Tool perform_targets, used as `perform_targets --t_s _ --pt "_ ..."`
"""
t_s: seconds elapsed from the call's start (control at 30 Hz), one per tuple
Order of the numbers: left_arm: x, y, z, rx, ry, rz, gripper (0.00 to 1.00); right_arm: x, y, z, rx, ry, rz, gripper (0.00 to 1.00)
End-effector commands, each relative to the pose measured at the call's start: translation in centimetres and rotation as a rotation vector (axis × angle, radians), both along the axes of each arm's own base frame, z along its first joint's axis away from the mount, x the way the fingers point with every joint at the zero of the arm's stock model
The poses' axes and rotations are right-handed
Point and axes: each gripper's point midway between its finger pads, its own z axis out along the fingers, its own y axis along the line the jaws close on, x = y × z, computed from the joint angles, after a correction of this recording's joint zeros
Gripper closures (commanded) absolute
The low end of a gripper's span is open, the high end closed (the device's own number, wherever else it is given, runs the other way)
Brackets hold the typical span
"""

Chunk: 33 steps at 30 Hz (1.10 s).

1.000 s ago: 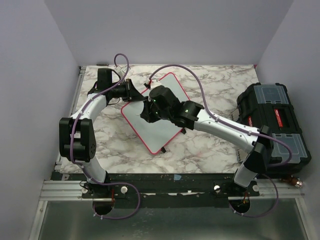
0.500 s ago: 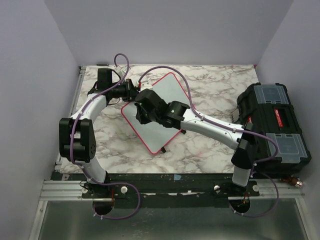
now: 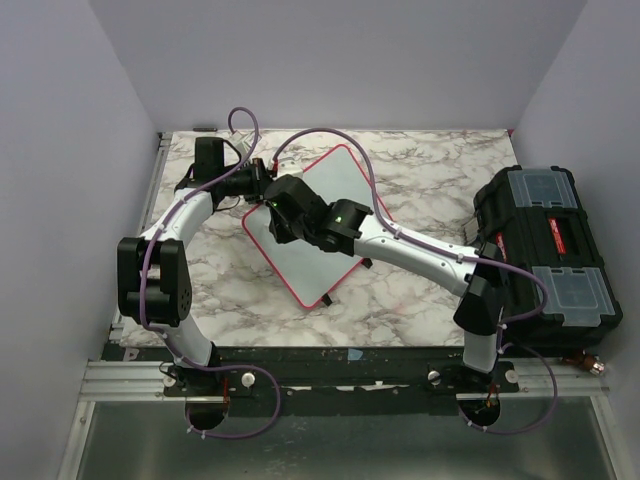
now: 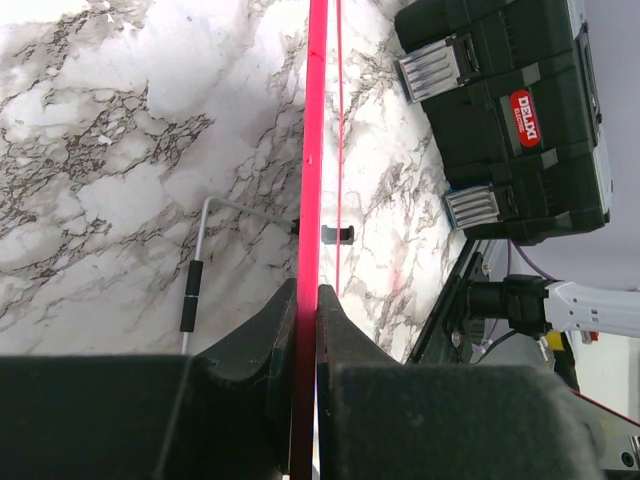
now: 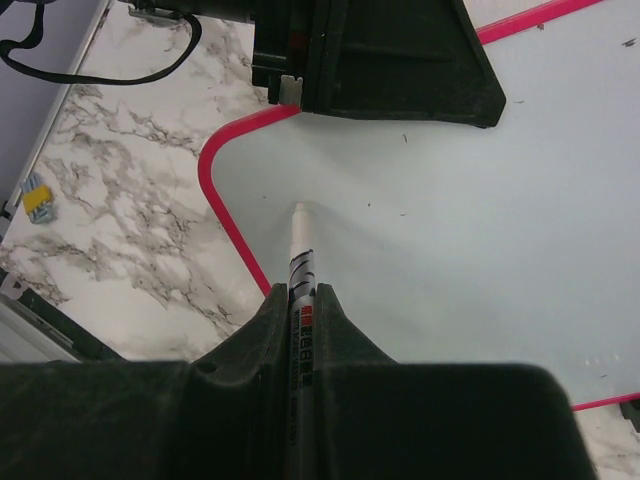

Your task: Write a sentence on the whiteboard

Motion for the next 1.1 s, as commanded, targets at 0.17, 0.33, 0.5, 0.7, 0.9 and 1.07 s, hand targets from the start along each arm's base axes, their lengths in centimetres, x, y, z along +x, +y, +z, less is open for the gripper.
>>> perform_targets --t_s 0.17,0.33,0.5,0.7,0.9,1.07 --pt "0.2 0.1 1.5 0.012 -0.108 -0.006 1.00 0.6 0.5 -0.7 -0.028 -0.014 -0.026 0.99" --pt "0.2 0.0 1.5 0.012 -0.105 -0.008 1.00 0.6 0.4 -1.7 -0.048 -0.002 -0.027 0.99" --pt "0.2 0.0 1.4 0.012 -0.104 -0.008 1.00 0.3 0.1 -2.4 -0.062 0.008 -0.025 0.99" --pt "0.2 0.0 1.4 0.014 -0.102 -0.006 1.00 -0.4 -0.9 -3.3 -0.082 0.029 -0.017 0.99" --pt "0.3 0.0 1.2 0.015 -0.099 -0.004 1.00 -1.6 -2.0 -4.6 -0.111 0.067 0.009 0.99" --pt "0.3 0.0 1.2 0.019 -0.099 -0.003 1.00 -2.2 -2.5 -4.9 -0.117 0.083 0.017 0.99"
